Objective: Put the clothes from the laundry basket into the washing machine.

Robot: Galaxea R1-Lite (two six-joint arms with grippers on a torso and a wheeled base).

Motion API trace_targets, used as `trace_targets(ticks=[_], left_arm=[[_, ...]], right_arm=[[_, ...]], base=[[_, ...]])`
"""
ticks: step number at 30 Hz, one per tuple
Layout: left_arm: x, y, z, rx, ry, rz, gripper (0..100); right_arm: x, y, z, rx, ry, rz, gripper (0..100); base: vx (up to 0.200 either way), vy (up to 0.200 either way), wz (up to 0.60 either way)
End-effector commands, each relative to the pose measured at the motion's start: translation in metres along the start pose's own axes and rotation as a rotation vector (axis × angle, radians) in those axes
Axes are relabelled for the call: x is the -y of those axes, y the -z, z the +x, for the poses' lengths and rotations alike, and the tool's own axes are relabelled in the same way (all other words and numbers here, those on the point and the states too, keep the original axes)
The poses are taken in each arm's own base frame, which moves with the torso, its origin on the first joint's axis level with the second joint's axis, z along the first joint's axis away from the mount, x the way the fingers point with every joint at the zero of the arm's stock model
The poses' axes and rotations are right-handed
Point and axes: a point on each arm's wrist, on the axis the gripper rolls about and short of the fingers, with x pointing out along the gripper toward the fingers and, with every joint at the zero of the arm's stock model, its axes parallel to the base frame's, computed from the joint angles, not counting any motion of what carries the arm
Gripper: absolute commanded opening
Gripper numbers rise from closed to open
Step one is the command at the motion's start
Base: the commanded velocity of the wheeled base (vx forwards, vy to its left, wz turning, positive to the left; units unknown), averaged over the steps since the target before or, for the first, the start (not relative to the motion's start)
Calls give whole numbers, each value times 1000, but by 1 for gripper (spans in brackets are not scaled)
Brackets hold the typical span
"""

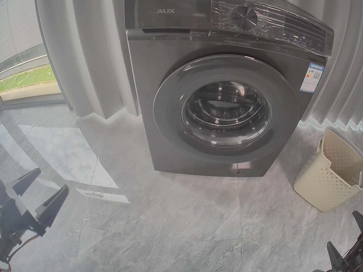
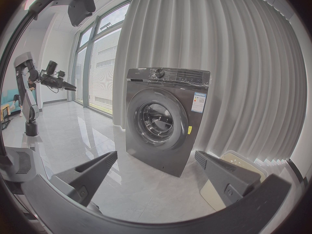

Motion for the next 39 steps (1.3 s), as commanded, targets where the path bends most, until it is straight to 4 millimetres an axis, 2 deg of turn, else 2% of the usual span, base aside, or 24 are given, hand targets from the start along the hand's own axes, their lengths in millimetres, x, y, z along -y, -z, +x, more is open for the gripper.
trace_targets(ticks=[1, 8, 10, 14, 20, 22, 24, 26, 29, 30, 31, 32, 33, 36, 39], left_arm=[[-10, 30, -81, 121, -212, 101, 100], [-8, 62, -100, 121, -318, 110, 100], [-7, 65, -101, 123, -332, 111, 100], [-9, 86, -98, 65, -361, 98, 100], [-10, 94, -98, -7, -370, 65, 100], [-9, 95, -100, 16, -489, 76, 100], [-7, 95, -102, 40, -503, 113, 100], [-7, 95, -102, 37, -480, 112, 100], [-4, 97, -104, 74, -363, 91, 100], [-4, 97, -104, 72, -357, 91, 100], [-3, 97, -103, 67, -336, 99, 100], [-3, 97, -103, 67, -336, 101, 100], [-3, 97, -103, 68, -335, 93, 100], [-4, 97, -103, 72, -344, 81, 100], [-4, 97, -104, 70, -354, 88, 100]], right_arm=[[-1, 5, 0, -9, -5, -3, 100], [-1, 5, 0, -12, -4, -17, 100], [-1, 5, 0, -9, -3, -15, 100], [-1, 5, 0, -6, -4, 4, 100], [-1, 5, 0, -4, -10, 82, 100], [2, -15, -4, 64, -7, 93, 100], [7, -40, -5, 94, -37, 124, 100], [10, -47, 3, 53, -100, 164, 100], [17, -50, 29, -88, -278, 259, 100], [17, -50, 31, -93, -288, 263, 100], [18, -52, 47, -144, -428, 301, 100], [18, -53, 53, -158, -468, 308, 100], [18, -54, 57, -169, -492, 310, 100], [22, -66, 88, -208, -536, 309, 100], [25, -73, 110, -205, -540, 279, 100]], base=[[0, 0, 0], [0, 0, 0], [0, 0, 0], [0, 0, 0], [0, 0, 0], [0, 0, 0], [0, 0, 0], [0, 0, 0], [0, 0, 0], [0, 0, 0], [0, 0, 0], [0, 0, 0], [0, 0, 0], [0, 0, 0], [0, -133, 0]])
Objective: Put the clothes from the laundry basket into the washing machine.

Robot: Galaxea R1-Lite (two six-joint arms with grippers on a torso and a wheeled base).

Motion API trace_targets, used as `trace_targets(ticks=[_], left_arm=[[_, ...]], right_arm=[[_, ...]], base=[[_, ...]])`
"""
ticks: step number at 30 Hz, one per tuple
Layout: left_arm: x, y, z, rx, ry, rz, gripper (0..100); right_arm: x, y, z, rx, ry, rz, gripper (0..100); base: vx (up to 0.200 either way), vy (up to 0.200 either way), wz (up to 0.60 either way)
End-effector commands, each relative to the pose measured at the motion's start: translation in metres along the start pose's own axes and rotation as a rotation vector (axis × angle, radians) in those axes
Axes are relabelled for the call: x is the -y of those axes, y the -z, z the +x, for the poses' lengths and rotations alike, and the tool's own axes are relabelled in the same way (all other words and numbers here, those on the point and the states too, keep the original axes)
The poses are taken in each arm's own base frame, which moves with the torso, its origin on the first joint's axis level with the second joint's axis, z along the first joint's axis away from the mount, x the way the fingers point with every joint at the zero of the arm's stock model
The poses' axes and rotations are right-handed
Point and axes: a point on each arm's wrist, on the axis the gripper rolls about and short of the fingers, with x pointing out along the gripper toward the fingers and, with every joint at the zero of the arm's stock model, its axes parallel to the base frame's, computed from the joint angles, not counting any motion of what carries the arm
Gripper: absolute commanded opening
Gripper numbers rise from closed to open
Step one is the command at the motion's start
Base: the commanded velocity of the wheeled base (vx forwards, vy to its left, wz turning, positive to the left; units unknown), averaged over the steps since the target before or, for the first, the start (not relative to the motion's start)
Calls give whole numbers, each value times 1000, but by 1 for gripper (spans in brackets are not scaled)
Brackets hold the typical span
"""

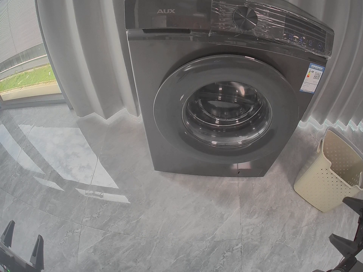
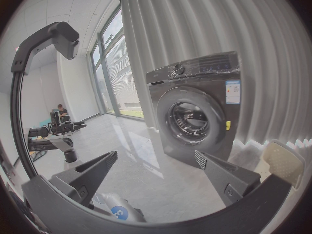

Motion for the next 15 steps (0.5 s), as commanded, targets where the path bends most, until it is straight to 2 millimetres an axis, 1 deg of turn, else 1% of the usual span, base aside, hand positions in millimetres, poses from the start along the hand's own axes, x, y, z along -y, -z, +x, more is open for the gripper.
trace_targets(ticks=[1, 2, 4, 8, 12, 13, 15], left_arm=[[1, 5, -1, 5, 18, -3, 100], [1, 5, -1, 5, 20, 9, 100], [1, 5, -1, 5, 20, 8, 100], [1, 6, -1, 5, 24, -6, 100], [1, 5, -1, 5, 27, -12, 100], [1, 5, -1, 5, 29, -12, 100], [1, 5, -1, 5, 29, -12, 100]], right_arm=[[25, -24, 65, -155, -178, 63, 100], [28, -25, 73, -164, -182, 59, 100], [30, -29, 77, -158, -182, 53, 100], [32, -33, 84, -166, -195, 54, 100], [29, -25, 85, -202, -220, 58, 100], [25, -14, 83, -240, -253, 60, 100], [22, -6, 81, -257, -277, 43, 100]], base=[[0, -200, 0], [0, -200, 0], [0, -200, 0], [0, 0, 0], [0, 0, 0], [0, 0, 0], [0, 0, 0]])
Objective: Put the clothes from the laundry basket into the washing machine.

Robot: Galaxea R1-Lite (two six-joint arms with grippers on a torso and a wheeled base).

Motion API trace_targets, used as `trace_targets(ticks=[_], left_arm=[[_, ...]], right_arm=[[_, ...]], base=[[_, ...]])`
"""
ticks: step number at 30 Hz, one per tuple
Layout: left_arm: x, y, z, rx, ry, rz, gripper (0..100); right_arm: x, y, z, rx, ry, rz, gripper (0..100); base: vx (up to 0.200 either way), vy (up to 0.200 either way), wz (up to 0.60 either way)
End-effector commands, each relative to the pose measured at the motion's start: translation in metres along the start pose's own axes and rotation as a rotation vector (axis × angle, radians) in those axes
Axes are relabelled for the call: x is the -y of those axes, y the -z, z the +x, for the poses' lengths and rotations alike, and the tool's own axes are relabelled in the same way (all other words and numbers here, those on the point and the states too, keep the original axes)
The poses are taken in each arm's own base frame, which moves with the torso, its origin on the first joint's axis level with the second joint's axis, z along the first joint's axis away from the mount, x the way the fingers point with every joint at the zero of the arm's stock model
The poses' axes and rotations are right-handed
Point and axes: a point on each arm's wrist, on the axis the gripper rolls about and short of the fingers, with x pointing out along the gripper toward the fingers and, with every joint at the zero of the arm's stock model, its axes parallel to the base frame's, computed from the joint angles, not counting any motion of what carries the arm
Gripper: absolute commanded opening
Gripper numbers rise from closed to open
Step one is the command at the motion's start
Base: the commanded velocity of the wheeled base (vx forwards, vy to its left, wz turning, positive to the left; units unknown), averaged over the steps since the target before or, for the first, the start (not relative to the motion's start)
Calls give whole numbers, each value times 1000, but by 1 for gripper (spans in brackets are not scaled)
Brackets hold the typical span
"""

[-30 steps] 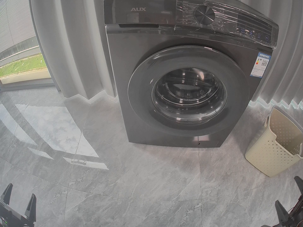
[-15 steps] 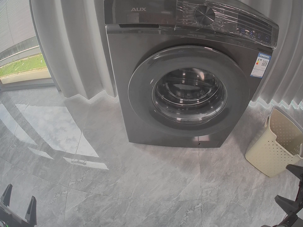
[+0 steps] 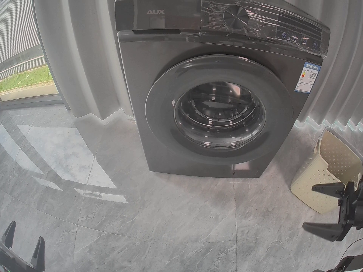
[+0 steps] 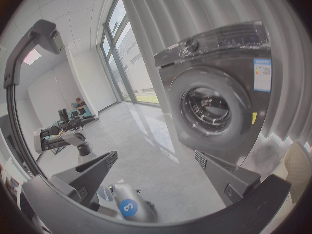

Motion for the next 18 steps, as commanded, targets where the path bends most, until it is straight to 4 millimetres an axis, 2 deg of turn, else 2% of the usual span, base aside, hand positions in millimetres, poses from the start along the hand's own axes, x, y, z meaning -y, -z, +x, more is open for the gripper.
trace_targets(ticks=[1, 2, 8, 18], left_arm=[[0, 5, 0, -2, 1, -1, 100], [0, 5, 0, -2, 1, -1, 100], [0, 5, 0, -2, 1, -1, 100], [0, 5, 0, -2, 1, -4, 100]], right_arm=[[-3, 21, 8, -89, -63, -1, 100], [-3, 22, 9, -90, -71, -5, 100], [-2, 21, 10, -86, -75, 12, 100], [1, 21, 15, -103, -73, 15, 100]], base=[[0, 0, 0], [0, 0, 0], [0, 0, -600], [0, 0, 0]])
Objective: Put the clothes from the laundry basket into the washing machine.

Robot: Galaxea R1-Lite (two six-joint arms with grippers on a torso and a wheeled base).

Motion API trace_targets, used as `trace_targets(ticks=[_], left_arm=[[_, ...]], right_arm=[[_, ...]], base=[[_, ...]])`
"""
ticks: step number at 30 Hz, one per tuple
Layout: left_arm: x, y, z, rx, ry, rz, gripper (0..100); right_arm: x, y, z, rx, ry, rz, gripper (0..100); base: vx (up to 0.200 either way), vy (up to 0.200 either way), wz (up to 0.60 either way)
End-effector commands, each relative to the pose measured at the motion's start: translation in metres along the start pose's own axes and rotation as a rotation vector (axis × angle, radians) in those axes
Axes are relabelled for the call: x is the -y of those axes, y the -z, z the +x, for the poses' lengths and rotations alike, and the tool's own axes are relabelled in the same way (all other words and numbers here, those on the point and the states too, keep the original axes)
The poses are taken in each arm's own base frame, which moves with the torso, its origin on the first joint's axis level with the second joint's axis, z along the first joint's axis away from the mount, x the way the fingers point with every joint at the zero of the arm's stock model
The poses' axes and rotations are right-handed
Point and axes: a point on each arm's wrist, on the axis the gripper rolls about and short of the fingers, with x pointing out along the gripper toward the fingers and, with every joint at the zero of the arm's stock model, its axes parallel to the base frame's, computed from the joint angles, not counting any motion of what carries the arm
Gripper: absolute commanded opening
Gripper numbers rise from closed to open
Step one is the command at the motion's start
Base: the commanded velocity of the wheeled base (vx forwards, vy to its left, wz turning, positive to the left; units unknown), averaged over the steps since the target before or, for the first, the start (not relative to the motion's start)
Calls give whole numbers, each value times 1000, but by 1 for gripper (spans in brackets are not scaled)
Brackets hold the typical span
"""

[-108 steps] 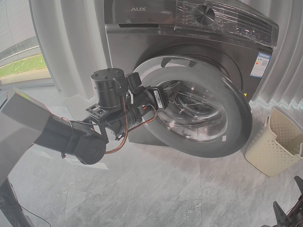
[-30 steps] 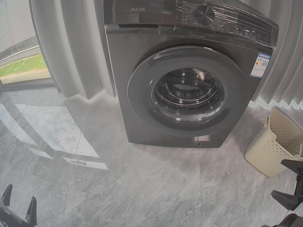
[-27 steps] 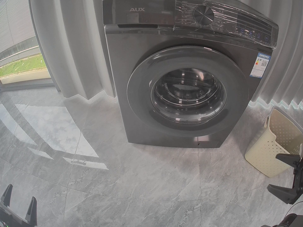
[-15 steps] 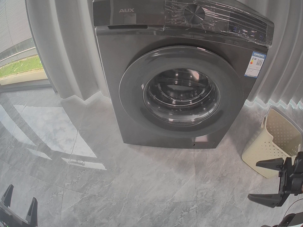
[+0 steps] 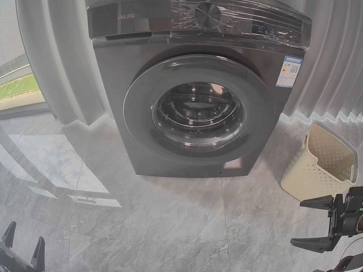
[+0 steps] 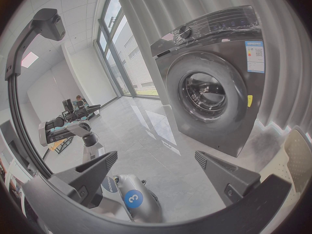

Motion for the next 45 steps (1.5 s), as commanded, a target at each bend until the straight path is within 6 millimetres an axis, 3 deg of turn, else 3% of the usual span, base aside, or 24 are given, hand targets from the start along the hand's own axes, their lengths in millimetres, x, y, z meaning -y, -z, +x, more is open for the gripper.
trace_targets(ticks=[1, 10, 17, 22, 25, 28, 32, 40, 45], left_arm=[[0, 5, 0, -2, 0, -5, 100], [0, 5, 0, -2, 0, -8, 100], [0, 5, 0, -2, 0, -6, 100], [0, 5, 0, -2, -2, -6, 100], [0, 5, 0, -2, -2, -6, 100], [0, 5, 0, -2, -2, -8, 100], [0, 5, 0, -2, -3, -8, 100], [0, 5, 0, -4, -3, -8, 100], [0, 5, 0, -5, -2, -26, 100]], right_arm=[[1, -1, 2, -5, 1, 2, 100], [9, -3, 9, -36, 35, -36, 100], [12, -10, 7, 11, 207, -112, 100], [11, -14, 8, 47, 188, -31, 100], [5, -10, 10, 34, 124, 41, 100], [3, 7, 8, -23, 132, 84, 100], [2, 11, 8, -43, 131, 100, 100], [4, -4, 11, -16, 134, 6, 100], [5, -11, 12, 5, 130, 11, 100]], base=[[0, 0, 0], [0, 0, 0], [0, 0, 0], [0, 0, 0], [0, 0, 0], [0, 0, 0], [0, 0, 0], [0, 0, 0], [200, 0, 0]])
